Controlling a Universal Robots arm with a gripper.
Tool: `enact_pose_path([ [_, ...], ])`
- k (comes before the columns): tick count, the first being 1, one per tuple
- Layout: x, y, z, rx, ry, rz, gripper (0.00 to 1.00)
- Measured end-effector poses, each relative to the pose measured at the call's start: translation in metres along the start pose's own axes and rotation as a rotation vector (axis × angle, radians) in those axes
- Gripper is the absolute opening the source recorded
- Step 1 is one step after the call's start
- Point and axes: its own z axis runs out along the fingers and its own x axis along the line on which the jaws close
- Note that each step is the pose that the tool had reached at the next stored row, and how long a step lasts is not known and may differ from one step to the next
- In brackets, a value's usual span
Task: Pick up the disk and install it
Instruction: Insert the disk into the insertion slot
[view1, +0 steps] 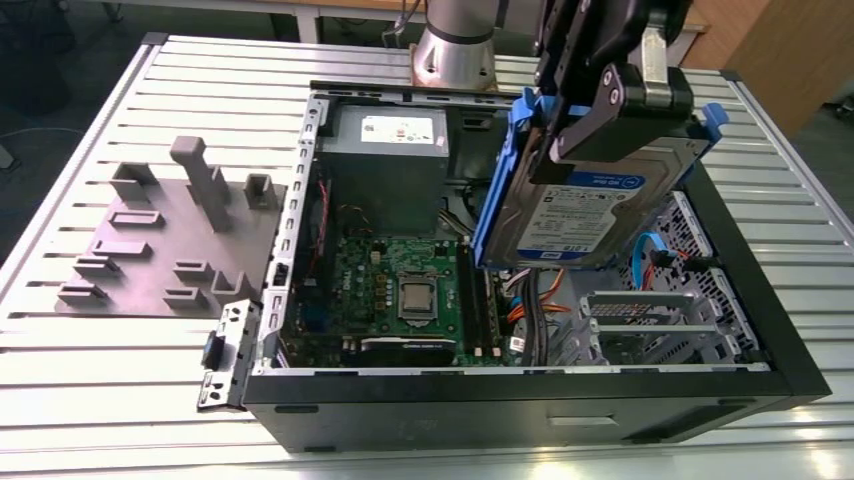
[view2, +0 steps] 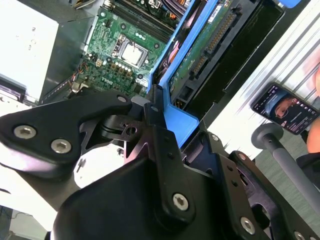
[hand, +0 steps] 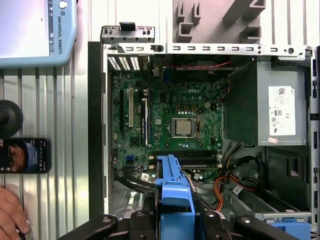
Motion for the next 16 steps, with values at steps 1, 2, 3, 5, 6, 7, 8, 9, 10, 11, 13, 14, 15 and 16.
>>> enact_pose_path([
  [1, 0.0, -0.0005, 0.0, 0.0, -0.0001, 0.0, 0.36],
  [2, 0.0, -0.001, 0.0, 0.0, 0.0, 0.0, 0.36],
  [3, 0.0, -0.0015, 0.0, 0.0, 0.0, 0.0, 0.36],
  [5, -0.0001, -0.0025, 0.0, 0.0, 0.0, 0.0, 0.36],
  [6, -0.0001, -0.0029, 0.0, 0.0, 0.0, 0.0, 0.36],
  [7, -0.0001, -0.0035, 0.0, 0.0, -0.0001, 0.0, 0.36],
  [8, -0.0001, -0.0039, 0.0, 0.0, 0.0, 0.0, 0.36],
  [9, -0.0002, -0.0045, 0.0, 0.0, -0.0001, 0.0, 0.36],
  [10, -0.0002, -0.005, 0.0, 0.0, 0.0, 0.0, 0.36],
  [11, -0.0002, -0.0056, 0.0001, 0.0, -0.0001, 0.0, 0.36],
  [13, -0.0003, -0.007, 0.0001, 0.0, 0.0, 0.0, 0.36],
  [14, -0.0003, -0.0077, 0.0001, 0.0, -0.0001, 0.0, 0.36],
  [15, -0.0003, -0.0085, 0.0002, 0.0, -0.0001, 0.0, 0.36],
  [16, -0.0003, -0.0093, 0.0003, 0.0, -0.0001, 0.0, 0.36],
])
